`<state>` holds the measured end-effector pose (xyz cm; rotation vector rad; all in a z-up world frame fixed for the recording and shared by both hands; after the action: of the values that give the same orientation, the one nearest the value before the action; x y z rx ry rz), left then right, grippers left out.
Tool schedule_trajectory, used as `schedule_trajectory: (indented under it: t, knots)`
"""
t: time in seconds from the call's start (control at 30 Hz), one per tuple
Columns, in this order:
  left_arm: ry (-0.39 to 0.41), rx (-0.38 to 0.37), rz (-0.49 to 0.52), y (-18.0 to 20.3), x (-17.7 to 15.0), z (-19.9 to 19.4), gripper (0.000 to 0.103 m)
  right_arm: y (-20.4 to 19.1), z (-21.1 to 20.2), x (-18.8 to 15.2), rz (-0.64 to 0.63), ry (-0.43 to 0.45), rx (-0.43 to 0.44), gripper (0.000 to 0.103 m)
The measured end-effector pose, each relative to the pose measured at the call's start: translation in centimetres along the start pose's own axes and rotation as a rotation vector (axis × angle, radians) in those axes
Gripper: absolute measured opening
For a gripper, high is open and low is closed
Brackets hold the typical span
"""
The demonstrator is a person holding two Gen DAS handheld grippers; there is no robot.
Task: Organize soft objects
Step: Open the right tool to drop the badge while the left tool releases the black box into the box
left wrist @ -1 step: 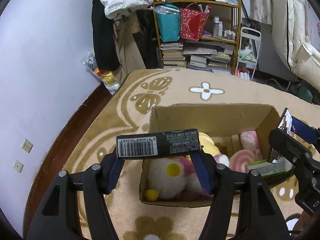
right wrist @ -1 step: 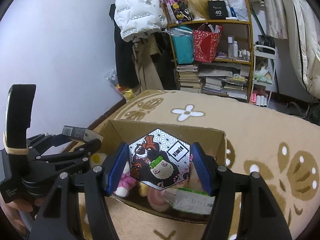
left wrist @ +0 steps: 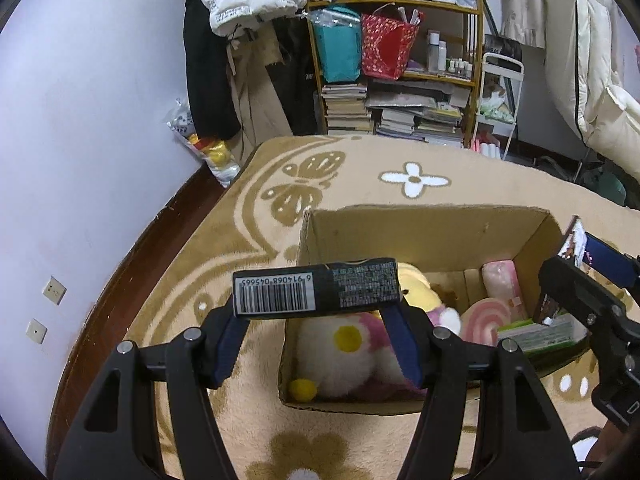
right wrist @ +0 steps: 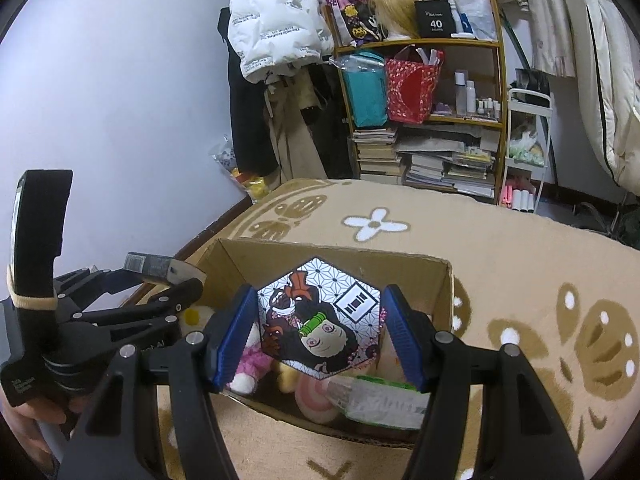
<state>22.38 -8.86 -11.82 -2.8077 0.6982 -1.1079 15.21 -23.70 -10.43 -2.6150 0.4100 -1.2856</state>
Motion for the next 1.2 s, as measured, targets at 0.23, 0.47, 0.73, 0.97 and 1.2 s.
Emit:
schedule_trajectory:
  t: [0.23,0.47,0.73,0.97,1.2]
  knots:
    - [-0.017,0.006,0.003,0.1,-0.8,1.0,0.063,0.4,0.8,-0.4,0.004,-0.008,-0.011,0.068]
    - [-0.005,0.026,0.011,0.6,-0.7,1.2,0.064,0.3,1.0,-0.7,-0.005,-0.011,-0.019,0.068]
    - [-0.001,0.025,0.021,0.9,-0.6,0.9,0.078,0.8,0.6,-0.8,0.011,-0.001,-0.030,0.068]
    - [0.035,0.041,0.034,0.8,-0.1,-0.3,0.089,1.2,-0.3,-0.7,0.027,0.012,-0.037,0.069]
    - [0.084,0.053,0.003,-0.6,0.5,-1.7,0.099,1.3,-1.3,-0.8,0.034,0.027,-0.042,0.076]
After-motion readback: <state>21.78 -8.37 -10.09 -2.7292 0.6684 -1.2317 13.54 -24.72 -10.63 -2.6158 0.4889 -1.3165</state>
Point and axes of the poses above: each gripper's, at about its wrist camera, not at the fingertips, and z roughly the way its jaws point, y to its right, x to its top, the point moved 6 cm from there along z, roughly the way its jaws point, and after that the axes turned 7 degrees about z, right-handed, at the moved point
